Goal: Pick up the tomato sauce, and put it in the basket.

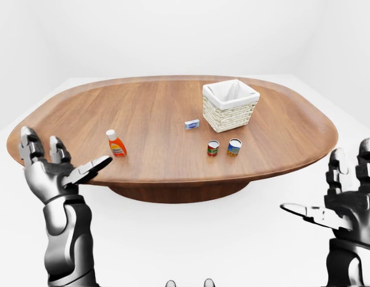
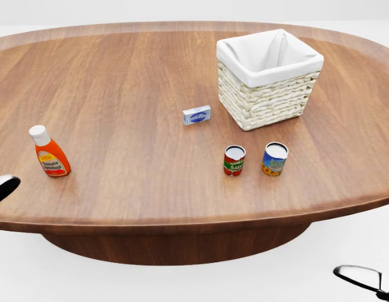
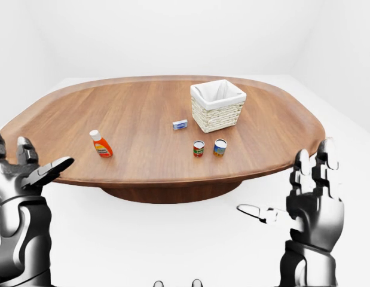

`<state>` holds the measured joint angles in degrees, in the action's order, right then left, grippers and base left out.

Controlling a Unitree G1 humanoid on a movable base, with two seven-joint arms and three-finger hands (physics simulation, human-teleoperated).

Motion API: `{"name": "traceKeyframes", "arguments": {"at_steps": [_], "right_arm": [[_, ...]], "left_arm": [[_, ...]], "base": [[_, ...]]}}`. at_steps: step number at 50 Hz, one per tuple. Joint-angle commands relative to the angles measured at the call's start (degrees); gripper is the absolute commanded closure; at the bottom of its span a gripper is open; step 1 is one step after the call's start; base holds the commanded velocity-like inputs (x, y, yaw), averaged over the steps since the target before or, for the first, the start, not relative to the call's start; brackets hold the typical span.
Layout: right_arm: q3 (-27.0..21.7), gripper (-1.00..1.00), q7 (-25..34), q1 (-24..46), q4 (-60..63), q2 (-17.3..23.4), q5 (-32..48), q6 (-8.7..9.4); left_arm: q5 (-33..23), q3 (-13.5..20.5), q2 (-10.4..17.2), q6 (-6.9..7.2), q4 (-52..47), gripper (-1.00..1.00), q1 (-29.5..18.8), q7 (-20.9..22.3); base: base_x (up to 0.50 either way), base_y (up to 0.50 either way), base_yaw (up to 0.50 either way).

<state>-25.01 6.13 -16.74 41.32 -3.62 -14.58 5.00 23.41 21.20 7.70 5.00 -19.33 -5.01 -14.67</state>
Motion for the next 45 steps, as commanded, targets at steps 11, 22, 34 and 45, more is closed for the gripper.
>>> {"name": "traceKeyframes", "arguments": {"at_steps": [11, 22, 34, 45], "right_arm": [[-14.13, -1.00, 8.17, -4.36, 18.68, -8.15, -4.99, 0.00], [-13.42, -1.00, 7.56, -4.56, 18.68, -7.59, -4.88, 0.00], [-12.69, -1.00, 7.72, -5.06, 18.68, -7.77, -4.73, 0.00], [-12.78, -1.00, 8.72, -4.91, 18.68, -8.62, -4.26, 0.00]], "left_arm": [[10.71, 6.96, 3.15, 0.00, -10.43, -1.00, 0.60, -9.62], [10.59, 6.79, 3.21, 0.00, -9.97, -1.00, 0.44, -9.63], [10.49, 6.74, 3.07, 0.00, -9.98, -1.00, 0.67, -9.43], [10.29, 6.87, 3.04, 0.00, -9.90, -1.00, 0.78, -9.30]], "base": [[0.00, -0.22, 0.00], [0.00, -0.36, 0.00], [0.00, -0.36, 0.00], [0.00, -0.36, 0.00]]}}
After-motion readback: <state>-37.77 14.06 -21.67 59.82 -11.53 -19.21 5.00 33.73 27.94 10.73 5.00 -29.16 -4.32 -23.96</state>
